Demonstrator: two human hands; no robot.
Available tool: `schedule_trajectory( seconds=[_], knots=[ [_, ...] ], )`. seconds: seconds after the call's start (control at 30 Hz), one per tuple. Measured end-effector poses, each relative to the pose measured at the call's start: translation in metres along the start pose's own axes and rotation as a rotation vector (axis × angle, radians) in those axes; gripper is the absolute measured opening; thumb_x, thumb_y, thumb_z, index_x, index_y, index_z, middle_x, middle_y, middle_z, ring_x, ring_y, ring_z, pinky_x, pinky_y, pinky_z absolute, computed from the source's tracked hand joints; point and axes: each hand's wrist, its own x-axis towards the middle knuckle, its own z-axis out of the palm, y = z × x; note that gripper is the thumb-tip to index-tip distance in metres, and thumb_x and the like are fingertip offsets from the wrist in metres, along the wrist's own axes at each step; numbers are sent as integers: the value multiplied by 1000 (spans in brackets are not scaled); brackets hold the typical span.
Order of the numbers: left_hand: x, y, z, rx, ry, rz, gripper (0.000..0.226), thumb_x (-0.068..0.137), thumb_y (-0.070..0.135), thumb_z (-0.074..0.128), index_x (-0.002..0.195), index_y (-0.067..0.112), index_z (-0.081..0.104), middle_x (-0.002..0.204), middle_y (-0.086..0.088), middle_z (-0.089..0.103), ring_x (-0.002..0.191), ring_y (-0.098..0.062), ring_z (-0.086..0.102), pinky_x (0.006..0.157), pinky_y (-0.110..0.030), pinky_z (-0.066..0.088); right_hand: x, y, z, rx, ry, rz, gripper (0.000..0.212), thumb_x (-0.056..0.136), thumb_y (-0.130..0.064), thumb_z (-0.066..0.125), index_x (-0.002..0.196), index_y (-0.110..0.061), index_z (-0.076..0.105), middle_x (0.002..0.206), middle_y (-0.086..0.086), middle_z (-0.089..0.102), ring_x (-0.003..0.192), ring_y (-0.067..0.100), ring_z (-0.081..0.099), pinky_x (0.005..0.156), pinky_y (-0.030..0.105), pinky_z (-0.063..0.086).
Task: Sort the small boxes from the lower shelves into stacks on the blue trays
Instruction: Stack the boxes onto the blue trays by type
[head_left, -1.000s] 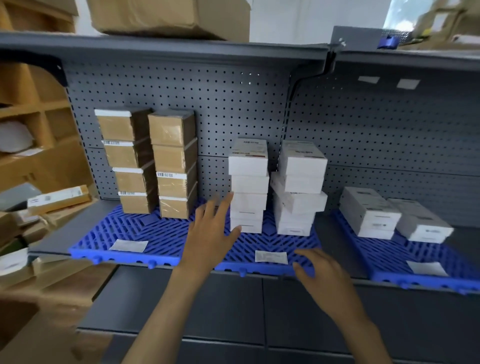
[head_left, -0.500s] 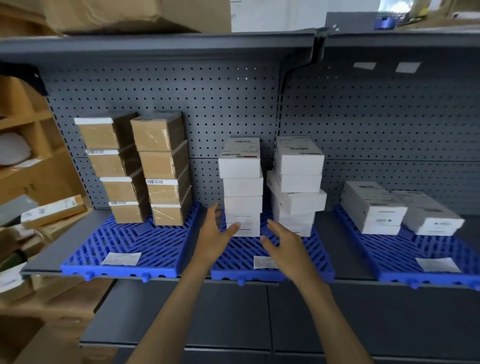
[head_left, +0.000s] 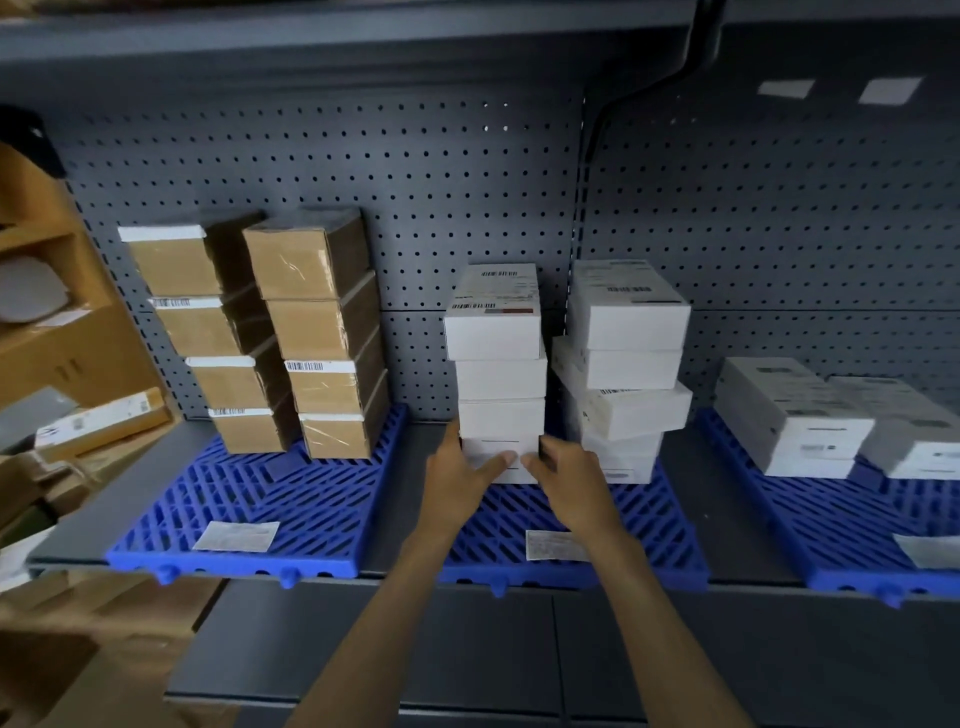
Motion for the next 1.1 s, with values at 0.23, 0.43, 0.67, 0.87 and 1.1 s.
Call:
schedule_trajectory(
  seconds=[0.23,0.43,0.67,0.87,1.1],
  knots=[
    [0,-11,-2,31,62,86,71,77,40,87,137,17,59,125,6,71,113,-9,65,95,-33,57,6,0,2,-108,9,19,18,100,-20,64,108,-7,73,103,7,75,95,17,68,80,25,51],
    [-7,-17,-8,44,58,107,78,75,42,88,141,17,56,125,4,71,110,-9,67,90,-33,59,-5,1,5,-122,74,-15,14,97,-18,69,100,-6,76,96,6,77,89,14,69,81,26,55],
    [-14,-20,-9,86,72,123,79,75,44,87,142,16,54,120,0,73,104,-14,70,83,-35,61,-6,16,8,-88,116,42,21,94,-26,72,79,-11,73,80,7,76,86,25,73,81,49,61],
    [-20,-12,-16,32,22,137,86,75,49,87,148,22,48,124,7,71,109,-6,67,90,-31,59,-13,5,3,-86,63,10,17,96,-29,70,87,-16,76,84,1,75,87,18,71,79,36,60],
    [-29,14,-26,-237,28,157,70,86,42,80,147,24,53,129,16,68,116,5,63,95,-17,53,-33,-22,-4,249,157,-98,43,98,-26,65,141,-28,60,124,-23,68,116,-9,61,100,12,46]
  ],
)
